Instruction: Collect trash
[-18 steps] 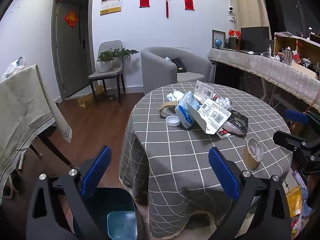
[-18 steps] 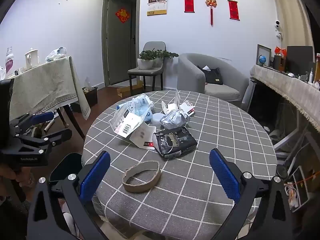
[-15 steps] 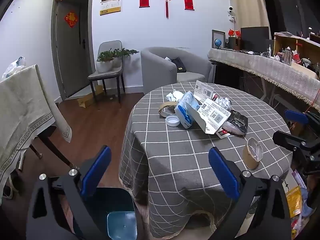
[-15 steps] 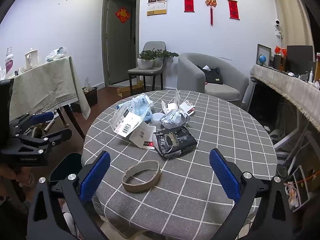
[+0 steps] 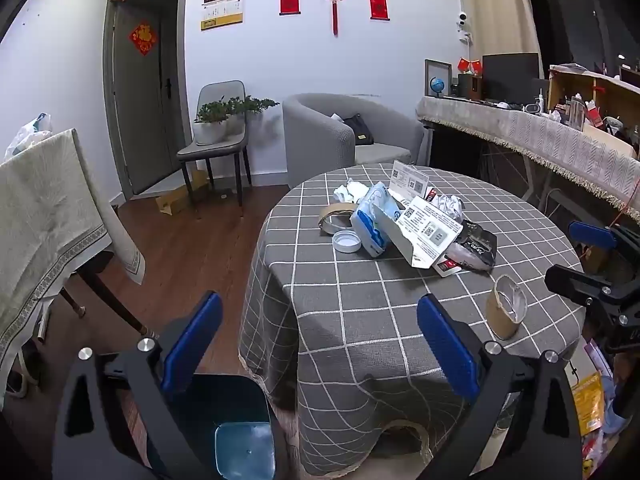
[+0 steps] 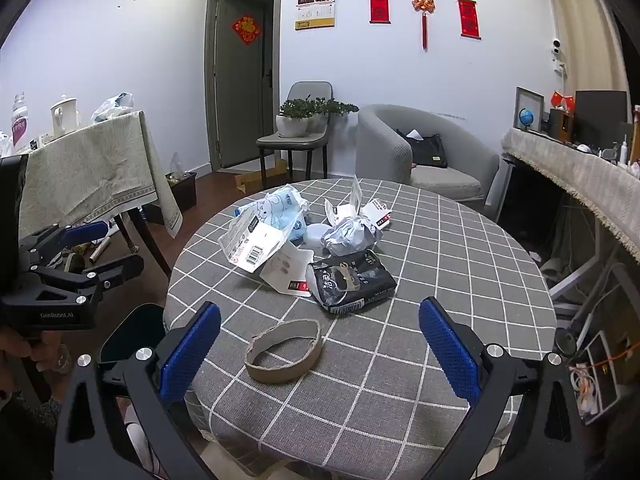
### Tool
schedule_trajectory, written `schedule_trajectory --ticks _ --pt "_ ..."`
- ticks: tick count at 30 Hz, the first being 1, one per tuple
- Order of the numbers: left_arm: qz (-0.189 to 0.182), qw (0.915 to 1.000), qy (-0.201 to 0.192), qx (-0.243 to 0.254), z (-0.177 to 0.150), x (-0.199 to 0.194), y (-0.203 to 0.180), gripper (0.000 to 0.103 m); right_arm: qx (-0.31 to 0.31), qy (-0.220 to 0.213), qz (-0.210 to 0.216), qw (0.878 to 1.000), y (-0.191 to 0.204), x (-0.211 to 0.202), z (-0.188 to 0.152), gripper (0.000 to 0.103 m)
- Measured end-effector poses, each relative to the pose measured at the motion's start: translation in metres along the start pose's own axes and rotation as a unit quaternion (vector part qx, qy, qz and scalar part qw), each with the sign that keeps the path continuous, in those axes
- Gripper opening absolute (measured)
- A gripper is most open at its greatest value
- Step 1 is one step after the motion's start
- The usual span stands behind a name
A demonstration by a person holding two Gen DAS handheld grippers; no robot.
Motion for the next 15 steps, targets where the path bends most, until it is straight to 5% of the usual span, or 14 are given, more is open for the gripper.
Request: schedule_trajectory --ticks 15 --pt "-0.001 1.0 0.002 0.002 -0.0019 0.0029 0.0027 0.099 0.002 0.001 0.001 1.0 -0.0006 0.0006 -0.0011 0.1"
Point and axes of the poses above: each gripper's, at about its wrist camera, not at the fingertips, and x roughly the way its jaws point, y to its left, z to its top, the point moved 4 cm from there along x, roughly the way its jaws point, and after that the axes turned 6 degrees about -y, right-handed, at the moved point
